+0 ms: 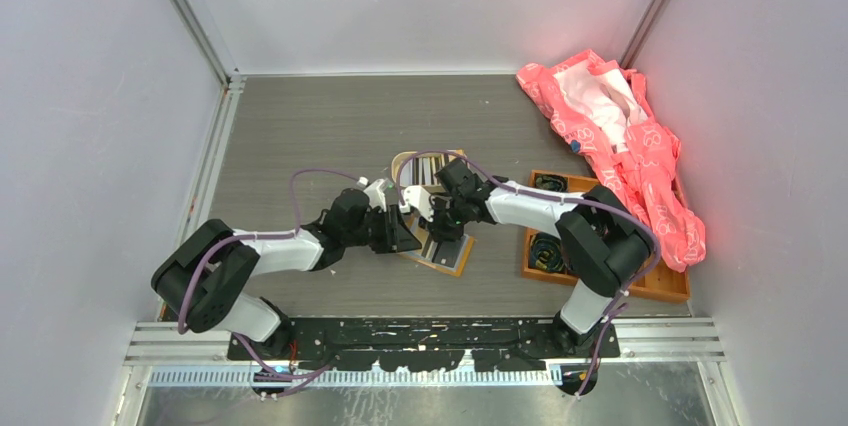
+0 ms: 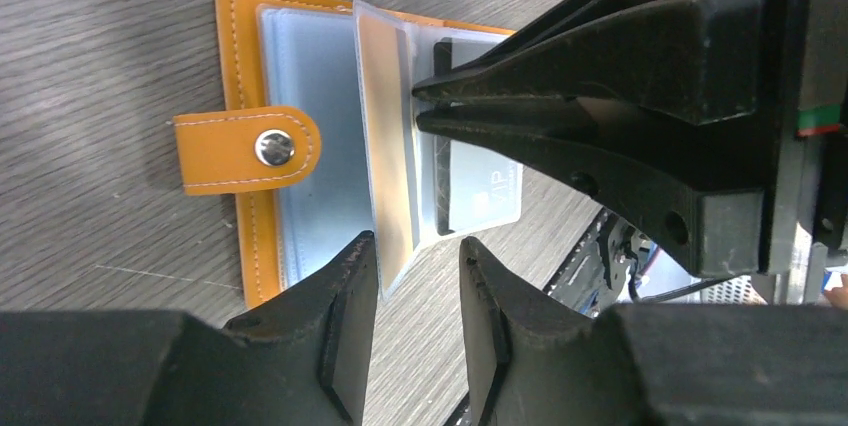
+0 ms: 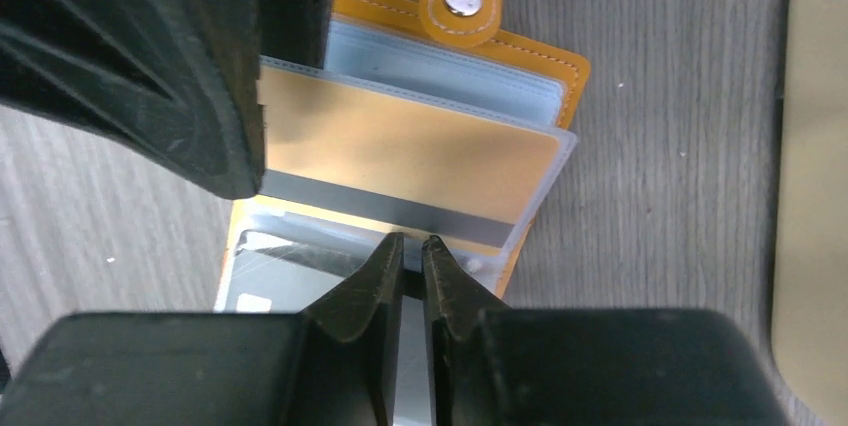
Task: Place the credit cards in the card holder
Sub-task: Turn over the card slot in the card holder.
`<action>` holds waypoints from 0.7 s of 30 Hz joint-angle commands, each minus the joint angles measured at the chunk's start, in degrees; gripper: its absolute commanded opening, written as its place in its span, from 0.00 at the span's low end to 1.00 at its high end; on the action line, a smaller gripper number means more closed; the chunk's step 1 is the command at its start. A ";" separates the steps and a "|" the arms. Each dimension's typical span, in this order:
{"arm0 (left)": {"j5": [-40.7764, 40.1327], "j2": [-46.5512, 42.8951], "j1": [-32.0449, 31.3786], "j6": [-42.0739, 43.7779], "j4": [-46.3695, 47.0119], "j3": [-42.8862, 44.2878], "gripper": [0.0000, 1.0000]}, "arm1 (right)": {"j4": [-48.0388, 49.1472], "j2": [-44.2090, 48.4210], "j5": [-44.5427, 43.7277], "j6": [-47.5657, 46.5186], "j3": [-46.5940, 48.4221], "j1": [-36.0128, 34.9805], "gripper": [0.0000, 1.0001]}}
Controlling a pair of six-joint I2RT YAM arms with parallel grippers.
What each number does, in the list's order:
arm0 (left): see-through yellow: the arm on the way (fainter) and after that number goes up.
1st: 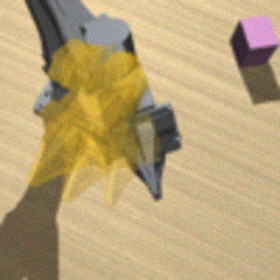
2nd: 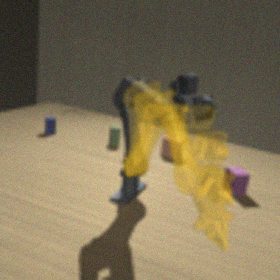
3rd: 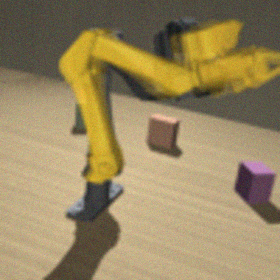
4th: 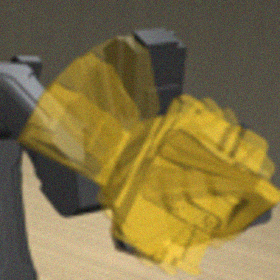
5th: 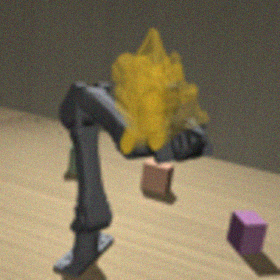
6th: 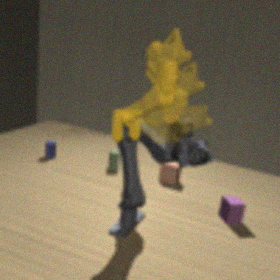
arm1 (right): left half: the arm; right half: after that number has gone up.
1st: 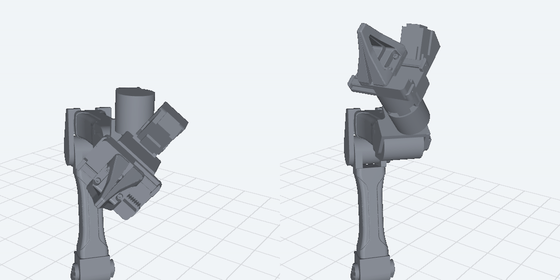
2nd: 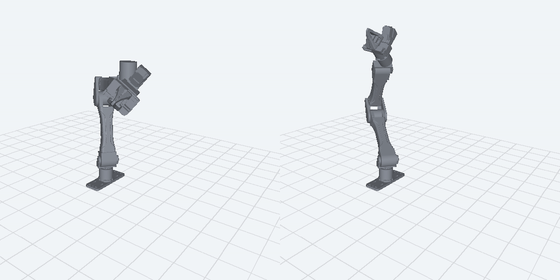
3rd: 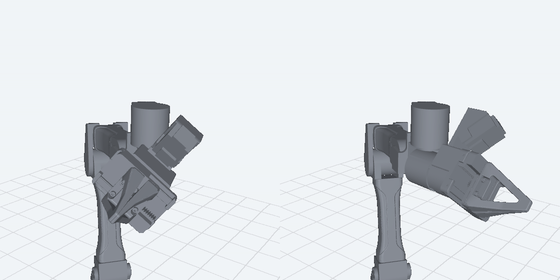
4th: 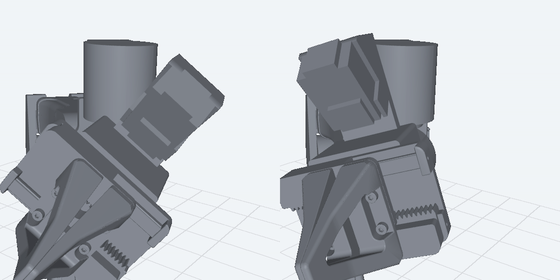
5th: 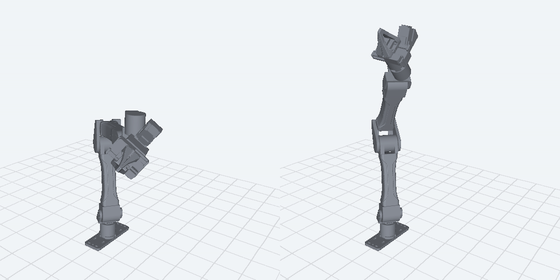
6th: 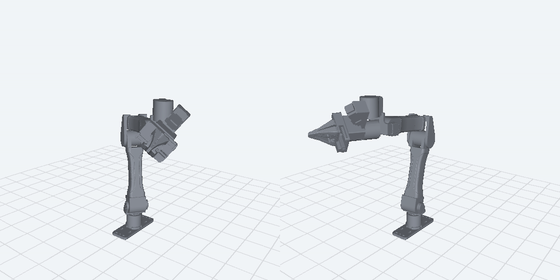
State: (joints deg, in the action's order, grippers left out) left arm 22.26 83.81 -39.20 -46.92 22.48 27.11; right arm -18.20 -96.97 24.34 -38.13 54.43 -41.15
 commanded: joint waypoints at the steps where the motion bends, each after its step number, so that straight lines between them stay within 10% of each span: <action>1: 2.99 -0.09 0.04 -1.83 5.73 1.78 0.36 | -3.08 5.80 3.61 2.31 2.33 1.03 0.20; 21: 4.07 10.48 -8.87 -4.41 13.06 8.39 0.46 | -11.63 11.75 18.04 6.73 4.41 17.74 0.21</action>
State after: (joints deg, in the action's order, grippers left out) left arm 25.34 93.82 -47.37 -50.81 31.05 33.61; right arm -29.34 -86.21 39.57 -34.68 56.18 -24.51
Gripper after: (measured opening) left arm 0.457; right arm 0.208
